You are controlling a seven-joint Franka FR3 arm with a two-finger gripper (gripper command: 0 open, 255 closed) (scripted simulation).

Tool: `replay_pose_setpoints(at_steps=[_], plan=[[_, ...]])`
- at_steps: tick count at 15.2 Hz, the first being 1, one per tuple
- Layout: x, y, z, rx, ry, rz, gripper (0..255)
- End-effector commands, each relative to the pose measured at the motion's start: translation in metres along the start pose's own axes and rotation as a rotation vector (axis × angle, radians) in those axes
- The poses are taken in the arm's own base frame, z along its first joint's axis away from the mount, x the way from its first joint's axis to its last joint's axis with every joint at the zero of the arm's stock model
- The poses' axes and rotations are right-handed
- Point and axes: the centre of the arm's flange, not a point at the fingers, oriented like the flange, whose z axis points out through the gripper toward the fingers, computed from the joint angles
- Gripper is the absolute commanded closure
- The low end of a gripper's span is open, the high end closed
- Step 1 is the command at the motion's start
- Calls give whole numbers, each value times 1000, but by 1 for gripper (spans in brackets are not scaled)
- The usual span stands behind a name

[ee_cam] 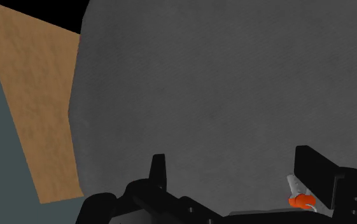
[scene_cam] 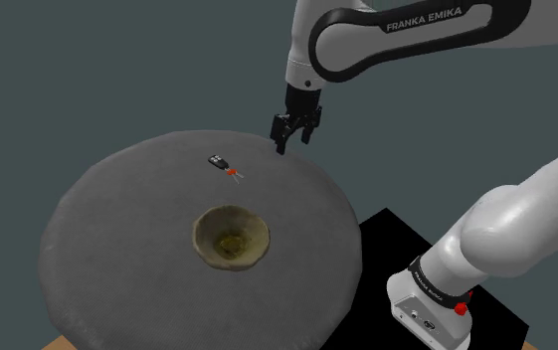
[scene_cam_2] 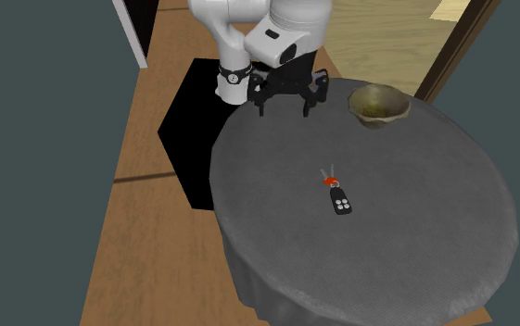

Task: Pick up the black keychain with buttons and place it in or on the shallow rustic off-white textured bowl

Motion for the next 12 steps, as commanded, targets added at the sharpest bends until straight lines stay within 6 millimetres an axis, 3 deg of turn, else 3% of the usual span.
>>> replay_pose_setpoints(at_steps=[1, 12], plan=[[19, -13, 10, 10, 10, 6, 0], [114, -100, 51, 55, 61, 32, 0]])
